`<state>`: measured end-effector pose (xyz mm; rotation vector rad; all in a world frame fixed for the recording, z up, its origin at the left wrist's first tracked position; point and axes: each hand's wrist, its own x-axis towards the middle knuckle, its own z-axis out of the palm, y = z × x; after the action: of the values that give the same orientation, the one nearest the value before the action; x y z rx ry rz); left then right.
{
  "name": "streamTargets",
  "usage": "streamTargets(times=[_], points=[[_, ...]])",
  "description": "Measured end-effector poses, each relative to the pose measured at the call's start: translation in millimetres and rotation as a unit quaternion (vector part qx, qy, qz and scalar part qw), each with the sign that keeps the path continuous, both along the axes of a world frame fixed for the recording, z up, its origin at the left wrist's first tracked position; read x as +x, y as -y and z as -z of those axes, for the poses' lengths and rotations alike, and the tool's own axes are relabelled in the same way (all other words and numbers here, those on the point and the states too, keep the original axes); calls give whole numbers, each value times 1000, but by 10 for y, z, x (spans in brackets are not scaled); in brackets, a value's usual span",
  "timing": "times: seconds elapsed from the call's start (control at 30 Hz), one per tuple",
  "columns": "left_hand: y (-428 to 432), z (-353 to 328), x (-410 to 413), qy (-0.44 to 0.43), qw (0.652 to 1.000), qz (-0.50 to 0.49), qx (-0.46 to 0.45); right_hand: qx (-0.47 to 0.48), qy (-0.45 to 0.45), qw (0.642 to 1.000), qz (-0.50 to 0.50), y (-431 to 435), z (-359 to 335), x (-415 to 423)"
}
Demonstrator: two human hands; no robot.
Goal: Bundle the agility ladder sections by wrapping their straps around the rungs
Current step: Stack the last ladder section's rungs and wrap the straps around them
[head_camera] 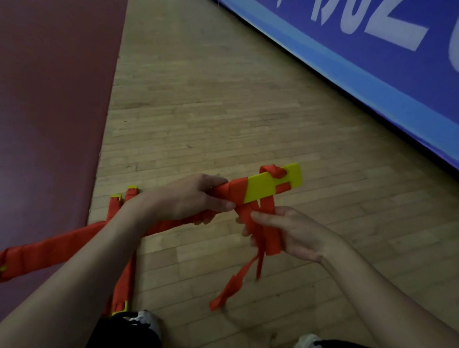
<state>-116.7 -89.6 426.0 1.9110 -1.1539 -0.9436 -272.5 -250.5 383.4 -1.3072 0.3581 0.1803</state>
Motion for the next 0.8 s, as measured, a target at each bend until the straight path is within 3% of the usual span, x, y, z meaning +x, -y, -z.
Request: streamTargets(times=[0.17, 0.27, 0.4, 0.57, 0.7, 0.8], points=[[-8, 55, 47, -8, 1000, -18, 9, -38, -35, 996, 70, -59, -13, 50], [-3, 107, 72, -4, 999, -26, 19, -112, -27, 984, 138, -92, -11, 73], [36, 167, 87, 101, 994, -21, 35, -152, 5, 970, 192, -162, -35, 84], [91, 246, 1, 276, 958, -10, 77, -141, 34, 965, 218, -203, 9, 114], [133, 248, -125, 207, 977, -6, 52, -119, 57, 965, 225, -165, -38, 134], [162, 205, -158, 173, 984, -14, 43, -155, 47, 963, 215, -145, -74, 141]])
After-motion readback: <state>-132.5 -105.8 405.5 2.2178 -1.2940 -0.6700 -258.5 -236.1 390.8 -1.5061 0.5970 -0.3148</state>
